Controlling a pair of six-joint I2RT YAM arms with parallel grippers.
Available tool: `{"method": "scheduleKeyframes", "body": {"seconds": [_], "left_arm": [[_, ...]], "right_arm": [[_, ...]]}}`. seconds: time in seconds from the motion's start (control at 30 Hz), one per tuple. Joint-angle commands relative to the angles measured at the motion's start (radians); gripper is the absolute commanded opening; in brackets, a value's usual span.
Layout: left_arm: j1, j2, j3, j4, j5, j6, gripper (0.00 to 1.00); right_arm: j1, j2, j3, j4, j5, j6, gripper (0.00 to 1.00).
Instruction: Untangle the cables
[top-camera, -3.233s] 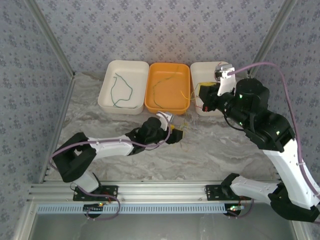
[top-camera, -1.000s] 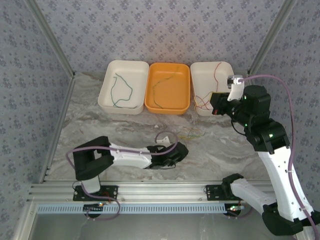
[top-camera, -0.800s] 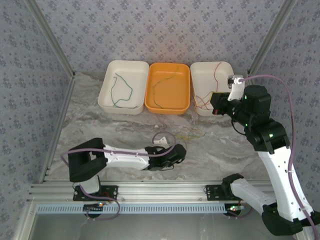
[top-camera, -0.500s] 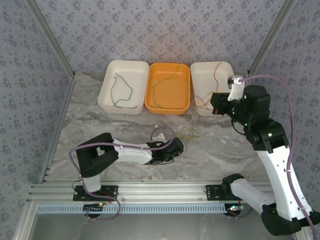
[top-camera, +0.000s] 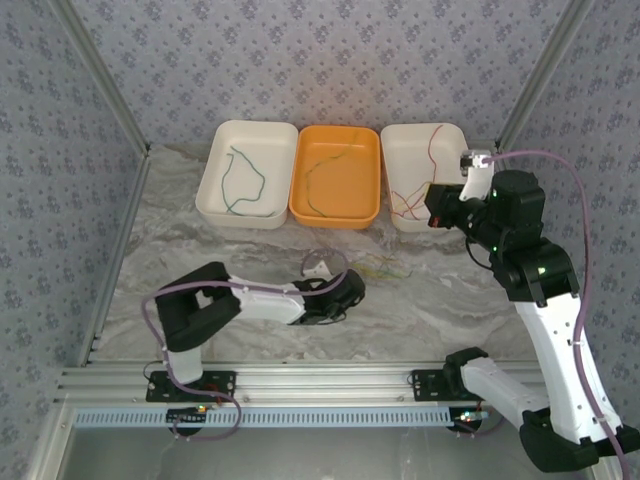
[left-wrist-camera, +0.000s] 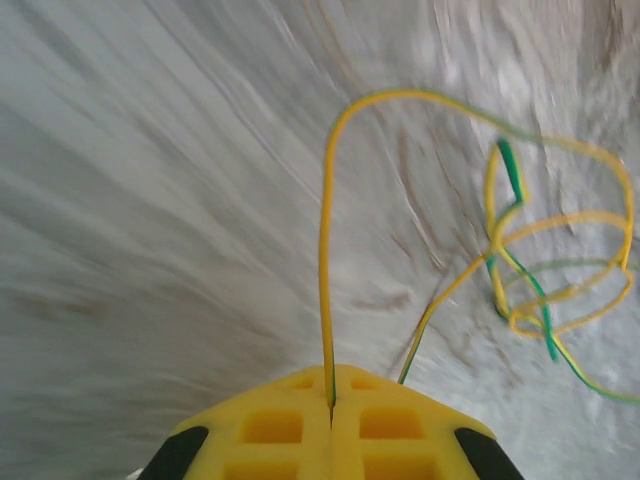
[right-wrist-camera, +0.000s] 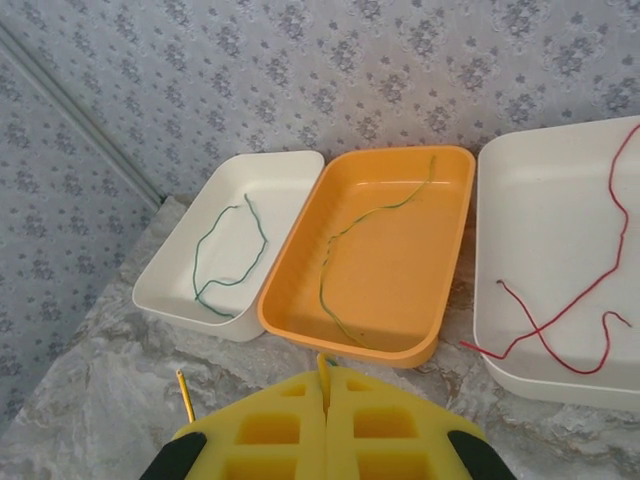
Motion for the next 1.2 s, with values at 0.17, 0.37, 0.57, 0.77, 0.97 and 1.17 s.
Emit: {"method": "scheduleKeyframes", "body": {"seconds": [0.17, 0.37, 0.57, 0.77, 0.97, 1.17], "left_arm": [[0.164, -0.423, -0.010, -0.527, -0.198, 0.547, 0.00], [0.299, -0.653, 0.093, -0.662, -0.306, 0.969, 0.00], [0.460, -0.737, 0.258, -0.828, -0.465, 1.108, 0.00], [0.630, -0.824, 0.282, -0.866, -0.501, 1.129, 0.00], [0.665, -0.880, 0.302, -0.835, -0.510, 1.194, 0.00], [0.743, -0.881, 0.343, -0.931, -0.554, 1.152, 0.00]], "right_arm": [[-0.222, 0.109, 0.235, 0.038, -0.044, -0.007, 0.00], [-0.335, 0.158, 0.303, 0.161, -0.089, 0.077, 0.00], [-0.391, 0.159, 0.277, 0.150, -0.028, 0.127, 0.00], [-0.438, 0.135, 0.131, 0.153, -0.042, 0.167, 0.00], [-0.445, 0.087, -0.050, 0.194, -0.035, 0.189, 0.00], [-0.459, 0.071, -0.154, 0.165, 0.021, 0.189, 0.00]]}}
